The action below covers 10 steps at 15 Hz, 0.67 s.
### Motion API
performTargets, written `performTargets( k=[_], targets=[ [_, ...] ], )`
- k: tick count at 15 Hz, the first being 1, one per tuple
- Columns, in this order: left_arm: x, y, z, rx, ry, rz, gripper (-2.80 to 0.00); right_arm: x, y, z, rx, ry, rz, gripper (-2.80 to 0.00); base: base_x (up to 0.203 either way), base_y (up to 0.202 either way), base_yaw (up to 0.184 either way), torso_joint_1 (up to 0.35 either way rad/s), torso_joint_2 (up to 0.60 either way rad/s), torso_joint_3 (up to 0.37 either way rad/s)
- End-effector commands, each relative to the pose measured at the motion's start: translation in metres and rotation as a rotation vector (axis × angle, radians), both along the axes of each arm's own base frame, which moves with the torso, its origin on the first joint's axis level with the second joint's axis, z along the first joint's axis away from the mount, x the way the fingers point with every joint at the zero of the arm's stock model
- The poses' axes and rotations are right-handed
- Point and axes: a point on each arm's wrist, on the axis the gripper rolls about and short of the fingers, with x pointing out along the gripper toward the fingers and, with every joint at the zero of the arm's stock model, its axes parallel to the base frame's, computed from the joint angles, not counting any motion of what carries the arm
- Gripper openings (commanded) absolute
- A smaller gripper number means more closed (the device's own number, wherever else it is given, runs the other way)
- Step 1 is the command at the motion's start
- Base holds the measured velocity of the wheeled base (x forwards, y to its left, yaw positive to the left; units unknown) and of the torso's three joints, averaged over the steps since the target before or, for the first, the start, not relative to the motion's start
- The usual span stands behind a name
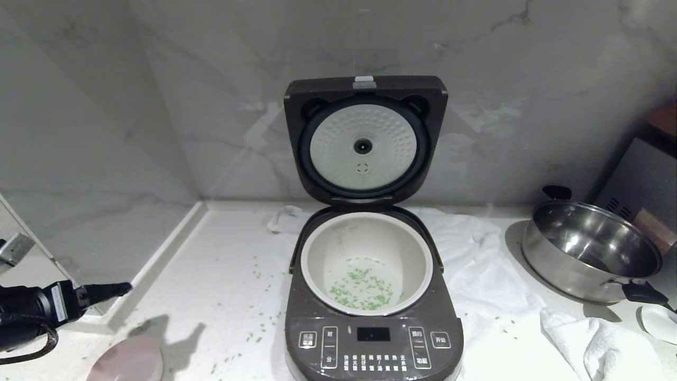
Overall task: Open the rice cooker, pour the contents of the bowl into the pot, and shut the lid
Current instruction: Turn on the tap
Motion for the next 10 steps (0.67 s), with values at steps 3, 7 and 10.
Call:
performTargets(
  k=[3, 7, 10],
  targets=[
    [-0.043, -0.043, 0.057, 0.041, -0.433, -0.334, -2.8, -0.002, -0.002, -0.002, -0.046, -0.027, -0.051, -2.8, 0.0, 0.0, 0.0, 0.0, 0.0, 0.0],
    [-0.057, -0.05, 0.068, 0.054, -0.689, -0.607, -2.8, -0.002, -0.004, -0.004, -0.104, -0.042, -0.13, -2.8, 0.0, 0.0, 0.0, 0.0, 0.0, 0.0],
    [-0.085, -0.06, 0.083, 0.081, -0.794, -0.654, -2.8, 0.0, -0.006, -0.009, -0.2, -0.045, -0.222, -2.8, 0.0, 0.0, 0.0, 0.0, 0.0, 0.0]
  ],
)
